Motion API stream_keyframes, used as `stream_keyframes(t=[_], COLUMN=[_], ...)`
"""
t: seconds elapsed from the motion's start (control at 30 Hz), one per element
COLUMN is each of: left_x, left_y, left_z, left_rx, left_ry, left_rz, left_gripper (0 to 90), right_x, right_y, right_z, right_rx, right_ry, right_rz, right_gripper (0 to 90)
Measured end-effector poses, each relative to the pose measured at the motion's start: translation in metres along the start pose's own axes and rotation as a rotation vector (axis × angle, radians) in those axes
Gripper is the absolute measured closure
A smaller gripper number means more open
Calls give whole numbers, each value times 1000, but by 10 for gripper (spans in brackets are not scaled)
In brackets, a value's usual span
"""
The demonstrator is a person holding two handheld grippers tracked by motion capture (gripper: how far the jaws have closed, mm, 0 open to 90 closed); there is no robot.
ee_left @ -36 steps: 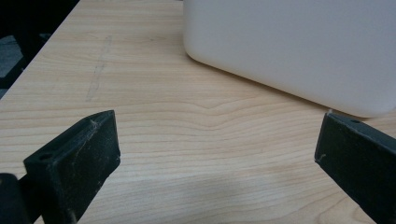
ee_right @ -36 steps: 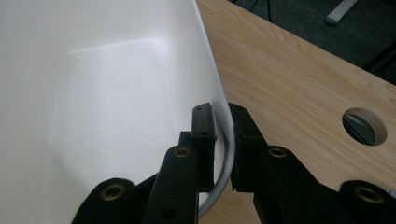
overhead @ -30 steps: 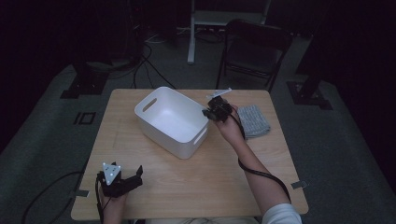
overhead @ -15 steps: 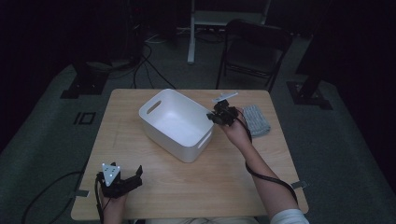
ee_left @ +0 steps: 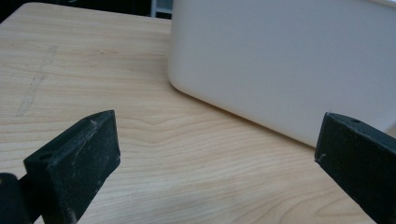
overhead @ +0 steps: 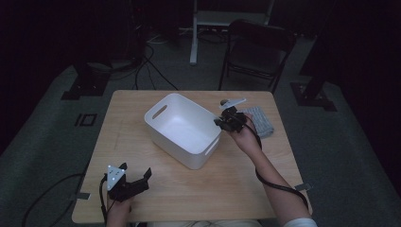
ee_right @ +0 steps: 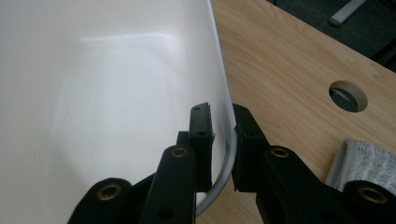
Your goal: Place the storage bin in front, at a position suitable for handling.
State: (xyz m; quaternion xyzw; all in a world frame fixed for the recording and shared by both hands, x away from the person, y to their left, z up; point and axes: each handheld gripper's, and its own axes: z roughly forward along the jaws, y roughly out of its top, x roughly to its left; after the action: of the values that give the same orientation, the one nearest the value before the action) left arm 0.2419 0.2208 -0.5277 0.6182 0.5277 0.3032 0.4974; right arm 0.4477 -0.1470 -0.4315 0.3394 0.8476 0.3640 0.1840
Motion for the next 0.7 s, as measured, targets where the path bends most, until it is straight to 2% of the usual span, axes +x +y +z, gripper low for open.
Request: stream_keyframes(t=[0.07,0.1,0.13,0.17,0.2,0.23,0.27,0.37,0.5,0.57,0.7], left_x=[-8,-8,-11,-11,-13,-13,-14,-16,-17,-17,-20], left_y=[-1,-1,-3,-3,-1,-1,-1,-1,-1,-1,-1], left_z=[4,4,6,6,5,5,3,3,3,3,1], left_rx=[31,31,57,57,61,61,40,27,29,31,18], left_ry=[22,22,-11,-11,-97,-97,-153,-147,-123,-125,-86], left_rz=[55,55,63,63,29,29,8,20,29,30,65], left_gripper=[3,3,3,3,3,3,3,3,3,3,3], right_x=[-1,-1,-1,-1,0,0,0,0,0,0,0], right_y=[-4,-4,-7,-7,-9,-9,-12,-15,-19,-21,-25], right_z=[-4,-4,-7,-7,-9,-9,-12,-15,-19,-22,-27], right_rx=[-2,-2,-3,-3,-2,-2,-3,-2,-2,1,5], right_ry=[8,8,9,9,9,9,10,9,13,19,19], right_rz=[4,4,2,2,-1,-1,-5,-7,-8,-11,-17], right_gripper=[809,809,809,809,808,808,806,805,804,802,800])
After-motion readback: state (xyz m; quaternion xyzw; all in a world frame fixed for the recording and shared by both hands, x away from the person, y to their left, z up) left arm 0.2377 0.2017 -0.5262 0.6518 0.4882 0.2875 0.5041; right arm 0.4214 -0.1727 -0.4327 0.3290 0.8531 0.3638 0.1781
